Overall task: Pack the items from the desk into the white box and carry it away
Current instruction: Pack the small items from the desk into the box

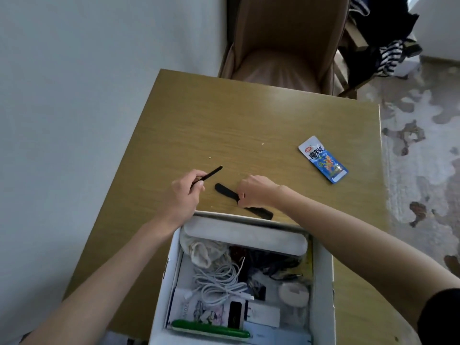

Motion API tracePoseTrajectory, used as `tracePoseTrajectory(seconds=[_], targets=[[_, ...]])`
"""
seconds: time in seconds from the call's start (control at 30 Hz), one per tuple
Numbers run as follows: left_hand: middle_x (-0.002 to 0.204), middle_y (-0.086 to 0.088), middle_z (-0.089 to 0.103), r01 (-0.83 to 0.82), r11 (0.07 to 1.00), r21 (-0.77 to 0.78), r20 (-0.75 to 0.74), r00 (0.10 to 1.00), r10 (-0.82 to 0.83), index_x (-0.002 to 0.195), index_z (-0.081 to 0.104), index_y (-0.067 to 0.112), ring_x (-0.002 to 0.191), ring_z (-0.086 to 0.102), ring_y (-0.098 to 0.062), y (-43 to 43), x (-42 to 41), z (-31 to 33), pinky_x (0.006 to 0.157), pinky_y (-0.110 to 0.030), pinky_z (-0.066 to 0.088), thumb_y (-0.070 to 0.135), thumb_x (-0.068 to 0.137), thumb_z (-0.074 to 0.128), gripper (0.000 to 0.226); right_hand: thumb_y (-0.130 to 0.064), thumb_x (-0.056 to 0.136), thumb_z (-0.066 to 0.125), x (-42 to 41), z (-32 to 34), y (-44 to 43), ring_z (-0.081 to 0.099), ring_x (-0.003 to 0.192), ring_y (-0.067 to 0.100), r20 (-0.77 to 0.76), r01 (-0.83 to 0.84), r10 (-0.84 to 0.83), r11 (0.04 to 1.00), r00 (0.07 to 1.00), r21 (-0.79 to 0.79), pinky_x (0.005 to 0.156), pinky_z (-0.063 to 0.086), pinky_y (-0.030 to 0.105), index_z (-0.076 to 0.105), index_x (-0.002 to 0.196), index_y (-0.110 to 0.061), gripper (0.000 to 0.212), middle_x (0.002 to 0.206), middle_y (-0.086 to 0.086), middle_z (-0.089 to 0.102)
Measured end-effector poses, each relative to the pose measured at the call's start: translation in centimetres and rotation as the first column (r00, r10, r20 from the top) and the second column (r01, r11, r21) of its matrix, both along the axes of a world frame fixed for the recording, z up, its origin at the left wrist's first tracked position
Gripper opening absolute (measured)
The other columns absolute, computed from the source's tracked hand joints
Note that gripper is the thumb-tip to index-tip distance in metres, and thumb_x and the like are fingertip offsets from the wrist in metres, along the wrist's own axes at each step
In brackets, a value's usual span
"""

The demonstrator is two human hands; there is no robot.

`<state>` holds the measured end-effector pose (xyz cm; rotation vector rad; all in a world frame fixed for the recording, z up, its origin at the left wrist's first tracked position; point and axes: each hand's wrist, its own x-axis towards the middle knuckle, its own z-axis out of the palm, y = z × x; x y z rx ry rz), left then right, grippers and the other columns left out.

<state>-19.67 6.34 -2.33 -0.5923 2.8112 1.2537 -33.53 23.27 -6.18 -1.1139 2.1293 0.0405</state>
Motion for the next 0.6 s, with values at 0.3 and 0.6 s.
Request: tracePoseTrajectory(seconds=[0.3,0.6], targets=[[0.085,0.005,0.064,-0.015,0.999,-0.047,-0.071,0.997,0.011,0.119,0.057,0.02,0.046,0.042,-0.003,0.2,0.3,0.1,0.041,-0.016,0.028,0.015,0.1,0.041,0.025,-0.032,0.082,0.068,0.9,0.0,-0.2,0.052,0.064,0.017,-0.09,-0.008,0.014,0.998,0.996,0.07,0.051,0.043,0.027,0.06,0.092,-0.008,0.027,0.08,0.004,0.059],[0.097,-0.001,0.063,0.019,0.983,-0.185,-0.181,0.982,-0.053,0.121,0.058,0.012,0.072,0.054,-0.014,0.6,0.8,1.7,0.05,-0.02,0.033,0.013,0.1,0.04,0.027,-0.02,0.09,0.059,1.1,7.0,2.2,0.061,0.074,0.025,-0.129,0.313,-0.355,0.912,0.926,-0.265,0.059,0.048,0.034,0.059,0.092,-0.018,0.003,0.081,0.001,0.063]])
